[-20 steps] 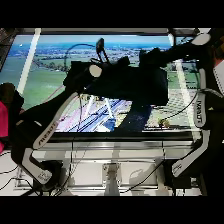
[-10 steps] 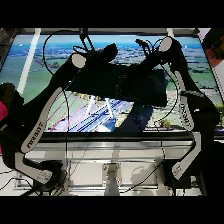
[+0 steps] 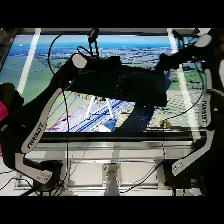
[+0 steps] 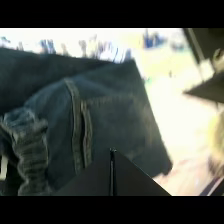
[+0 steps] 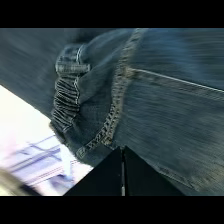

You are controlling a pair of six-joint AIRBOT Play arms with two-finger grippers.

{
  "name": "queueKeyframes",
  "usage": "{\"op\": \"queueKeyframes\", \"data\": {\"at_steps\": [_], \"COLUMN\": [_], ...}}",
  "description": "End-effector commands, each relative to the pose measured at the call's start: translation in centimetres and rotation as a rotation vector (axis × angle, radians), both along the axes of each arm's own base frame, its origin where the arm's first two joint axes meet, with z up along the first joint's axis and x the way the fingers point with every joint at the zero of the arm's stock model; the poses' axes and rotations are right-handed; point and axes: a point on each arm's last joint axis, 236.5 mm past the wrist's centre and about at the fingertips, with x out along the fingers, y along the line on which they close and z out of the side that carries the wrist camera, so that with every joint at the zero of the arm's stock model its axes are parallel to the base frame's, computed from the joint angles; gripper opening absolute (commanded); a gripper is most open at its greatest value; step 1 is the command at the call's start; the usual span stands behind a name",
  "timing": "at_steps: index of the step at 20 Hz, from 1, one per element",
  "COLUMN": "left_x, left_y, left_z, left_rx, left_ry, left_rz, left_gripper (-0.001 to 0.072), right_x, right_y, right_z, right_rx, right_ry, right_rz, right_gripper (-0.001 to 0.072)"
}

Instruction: Fold the clothes and pants, and hang the long-sleeved shirts on hangers.

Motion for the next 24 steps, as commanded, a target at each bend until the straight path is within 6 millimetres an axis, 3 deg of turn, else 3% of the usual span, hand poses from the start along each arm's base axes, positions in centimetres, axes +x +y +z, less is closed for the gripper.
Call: {"op": "queueKeyframes", "data": {"at_steps": [1,2,4,5,6,7,10,18,24], "left_x": [-2.1,-2.6,-3.5,-3.9,-4.1,-4.1,-4.1,-4.4,-4.4], "left_y": [-1.2,-1.7,-2.4,-2.6,-2.7,-2.6,-2.6,-2.8,-2.8], "left_z": [-0.8,-0.4,0.7,1.1,1.5,1.7,1.8,1.7,1.6], "left_rx": [0.065,0.064,0.068,0.07,0.065,0.064,0.064,0.063,0.066], "left_ry": [-0.006,-0.014,-0.041,-0.052,-0.057,-0.06,-0.06,-0.056,-0.055], "left_rz": [-0.074,-0.085,-0.105,-0.112,-0.115,-0.115,-0.115,-0.123,-0.122], "left_gripper": [0.0017,0.0017,0.0017,0.0018,0.0018,0.0018,0.0018,0.0019,0.0019], "right_x": [-2.2,-3.5,-6.6,-7.6,-7.9,-8.1,-9.3,-9.0,-9.3], "right_y": [-5.9,-7.7,-8.8,-8.6,-8.4,-8.1,-7.3,-8.3,-2.8], "right_z": [1.1,-1.2,-6.3,-8.4,-10.2,-12.0,-14.7,-15.8,-16.6], "right_rx": [0.277,0.298,0.333,0.359,0.368,0.362,0.301,0.216,0.207], "right_ry": [-0.014,0.052,0.21,0.264,0.295,0.316,0.393,0.394,0.435], "right_rz": [-0.057,-0.108,-0.175,-0.214,-0.262,-0.299,-0.294,-0.277,-0.146], "right_gripper": [0.0039,0.0039,0.0064,0.0226,0.0504,0.0703,0.0684,0.0682,0.0668]}}
